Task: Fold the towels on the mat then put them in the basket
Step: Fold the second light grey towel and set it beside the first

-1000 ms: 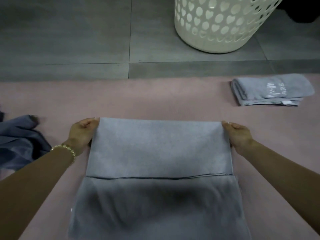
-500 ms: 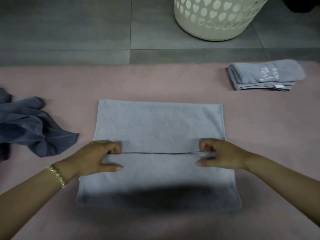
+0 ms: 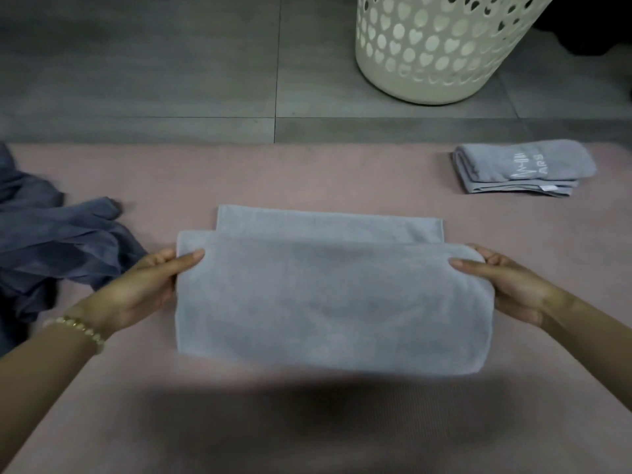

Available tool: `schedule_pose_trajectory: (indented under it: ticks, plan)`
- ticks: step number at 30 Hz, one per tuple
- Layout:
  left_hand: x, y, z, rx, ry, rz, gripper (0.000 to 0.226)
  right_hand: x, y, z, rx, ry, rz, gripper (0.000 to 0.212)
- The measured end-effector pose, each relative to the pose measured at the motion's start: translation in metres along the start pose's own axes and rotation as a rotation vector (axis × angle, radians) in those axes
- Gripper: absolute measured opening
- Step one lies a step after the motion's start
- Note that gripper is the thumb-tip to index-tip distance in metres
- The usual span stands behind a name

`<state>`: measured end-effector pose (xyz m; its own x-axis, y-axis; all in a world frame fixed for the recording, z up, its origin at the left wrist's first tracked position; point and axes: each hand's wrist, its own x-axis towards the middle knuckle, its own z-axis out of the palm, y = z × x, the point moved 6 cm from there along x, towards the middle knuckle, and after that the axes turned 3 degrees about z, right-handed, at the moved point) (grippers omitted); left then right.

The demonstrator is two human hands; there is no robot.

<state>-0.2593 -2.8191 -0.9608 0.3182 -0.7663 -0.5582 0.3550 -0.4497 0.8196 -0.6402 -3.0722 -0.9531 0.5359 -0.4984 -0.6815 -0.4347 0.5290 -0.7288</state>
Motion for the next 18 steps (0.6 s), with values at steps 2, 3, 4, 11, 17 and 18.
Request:
schedule_pose_trajectory:
  ticks: [2, 3, 4, 11, 17, 18]
  plan:
    - [0.027, 0.012, -0.004, -0.044, 0.12, 0.069, 0.046, 0.021, -0.018, -0.006, 0.072, 0.152, -0.058, 0.06]
    - [0.04, 0.017, -0.006, -0.039, 0.177, 0.112, 0.041, 0.031, -0.023, -0.008, 0.118, 0.232, -0.093, 0.054]
    - [0.051, 0.019, -0.008, -0.018, 0.233, 0.149, 0.036, 0.041, -0.024, -0.01, 0.155, 0.293, -0.112, 0.056]
    - [0.057, -0.025, -0.016, 0.558, 0.449, 0.027, 0.034, 0.057, 0.02, -0.007, -0.241, 0.631, -0.013, 0.027]
    - [0.04, -0.033, -0.014, 0.419, 0.62, 0.159, 0.016, 0.046, 0.023, -0.007, -0.347, 0.648, -0.07, 0.023]
    - [0.035, -0.032, -0.012, 0.409, 0.638, 0.162, 0.014, 0.041, 0.025, -0.009, -0.326, 0.683, -0.063, 0.027]
